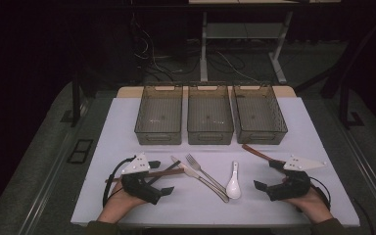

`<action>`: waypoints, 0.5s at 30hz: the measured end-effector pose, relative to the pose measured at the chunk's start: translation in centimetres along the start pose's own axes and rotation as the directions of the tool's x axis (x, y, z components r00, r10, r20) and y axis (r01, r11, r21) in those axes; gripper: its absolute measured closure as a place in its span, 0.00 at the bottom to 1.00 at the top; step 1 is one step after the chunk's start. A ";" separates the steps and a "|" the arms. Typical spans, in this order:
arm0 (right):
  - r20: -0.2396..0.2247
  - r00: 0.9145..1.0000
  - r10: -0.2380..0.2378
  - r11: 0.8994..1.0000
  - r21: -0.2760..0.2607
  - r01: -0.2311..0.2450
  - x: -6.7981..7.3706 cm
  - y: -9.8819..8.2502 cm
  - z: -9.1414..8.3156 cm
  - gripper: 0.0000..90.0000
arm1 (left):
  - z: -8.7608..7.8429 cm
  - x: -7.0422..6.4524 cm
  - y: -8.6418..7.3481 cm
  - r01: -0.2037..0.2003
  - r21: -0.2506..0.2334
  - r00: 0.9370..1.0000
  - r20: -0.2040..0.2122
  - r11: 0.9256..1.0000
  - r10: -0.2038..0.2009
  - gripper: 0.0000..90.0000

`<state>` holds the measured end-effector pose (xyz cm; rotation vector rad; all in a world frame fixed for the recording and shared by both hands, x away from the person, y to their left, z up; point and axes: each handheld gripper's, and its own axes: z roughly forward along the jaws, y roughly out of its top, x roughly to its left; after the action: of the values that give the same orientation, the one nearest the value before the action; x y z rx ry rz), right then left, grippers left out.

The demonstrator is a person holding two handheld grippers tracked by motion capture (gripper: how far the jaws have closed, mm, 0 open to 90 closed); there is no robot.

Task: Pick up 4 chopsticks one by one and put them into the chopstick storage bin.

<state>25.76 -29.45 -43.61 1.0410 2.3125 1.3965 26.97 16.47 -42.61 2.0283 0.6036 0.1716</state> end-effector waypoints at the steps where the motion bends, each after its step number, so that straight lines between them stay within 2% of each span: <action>1: 0.001 1.000 -0.003 1.000 0.000 0.003 0.0 0.0 0.0 0.03 | 0.0 0.0 0.0 -0.002 -0.001 1.000 -0.002 1.000 0.002 0.00; 6: 0.001 1.000 -0.001 1.000 -0.008 0.001 0.0 0.0 -0.2 0.03 | -0.1 0.0 0.0 -0.002 -0.004 1.000 -0.007 1.000 0.002 0.00; 10: 0.002 1.000 0.009 1.000 -0.018 -0.009 -0.1 0.1 -0.3 0.03 | -0.3 -0.1 0.2 -0.019 -0.011 1.000 -0.019 1.000 0.019 0.01; 15: 0.001 1.000 0.003 1.000 -0.003 -0.003 0.0 0.1 -0.3 0.03 | -0.4 0.2 0.6 -0.030 -0.018 0.999 -0.019 0.999 0.029 0.04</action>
<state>25.69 -29.60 -43.38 1.0439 2.3086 1.4000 27.17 16.60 -41.97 2.0211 0.5821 0.2135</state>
